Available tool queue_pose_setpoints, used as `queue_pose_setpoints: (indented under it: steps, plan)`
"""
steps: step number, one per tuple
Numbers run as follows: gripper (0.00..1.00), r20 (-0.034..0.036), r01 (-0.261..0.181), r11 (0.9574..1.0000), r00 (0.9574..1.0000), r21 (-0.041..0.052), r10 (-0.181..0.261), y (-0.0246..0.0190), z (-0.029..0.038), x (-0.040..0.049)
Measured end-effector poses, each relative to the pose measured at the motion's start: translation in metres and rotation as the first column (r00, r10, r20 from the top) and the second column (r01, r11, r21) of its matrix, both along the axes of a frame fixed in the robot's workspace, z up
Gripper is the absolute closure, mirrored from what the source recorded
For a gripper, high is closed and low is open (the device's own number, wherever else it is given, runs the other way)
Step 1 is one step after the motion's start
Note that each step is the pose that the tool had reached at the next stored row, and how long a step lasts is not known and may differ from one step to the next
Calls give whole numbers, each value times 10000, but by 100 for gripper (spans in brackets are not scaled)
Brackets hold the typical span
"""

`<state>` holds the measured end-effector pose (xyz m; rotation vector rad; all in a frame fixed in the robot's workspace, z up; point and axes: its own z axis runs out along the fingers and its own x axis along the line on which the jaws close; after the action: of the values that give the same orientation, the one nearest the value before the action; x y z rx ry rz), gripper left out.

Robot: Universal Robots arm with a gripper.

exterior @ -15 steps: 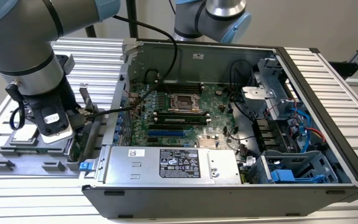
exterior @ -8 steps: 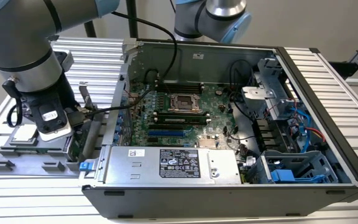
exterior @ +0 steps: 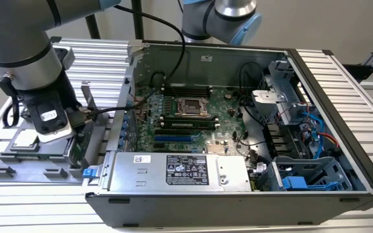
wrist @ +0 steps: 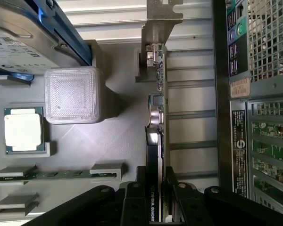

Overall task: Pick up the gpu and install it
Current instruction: 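Pick up the gpu and move the gpu toward the slot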

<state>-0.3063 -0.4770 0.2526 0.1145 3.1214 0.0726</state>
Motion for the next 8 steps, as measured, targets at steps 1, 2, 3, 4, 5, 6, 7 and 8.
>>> queue_pose_setpoints:
  steps: [1, 2, 3, 4, 5, 6, 7, 8]
  plan:
    - [100, 1, 1, 10000, 10000, 1, -1, 0, 9, 0]
    - [100, 0, 0, 10000, 10000, 1, 0, 0, 17, 0]
    - [100, 0, 0, 10000, 10000, 0, 0, 0, 26, 0]
    - [100, 1, 0, 10000, 10000, 1, 0, 0, 35, 0]
    - [100, 1, 0, 10000, 10000, 1, 0, 0, 43, 0]
    - [100, 1, -1, 10000, 10000, 1, 1, 0, 52, 0]
    - [100, 1, -1, 10000, 10000, 1, 1, 0, 62, 1]
    - [100, 1, -1, 10000, 10000, 1, 1, 0, 75, 1]
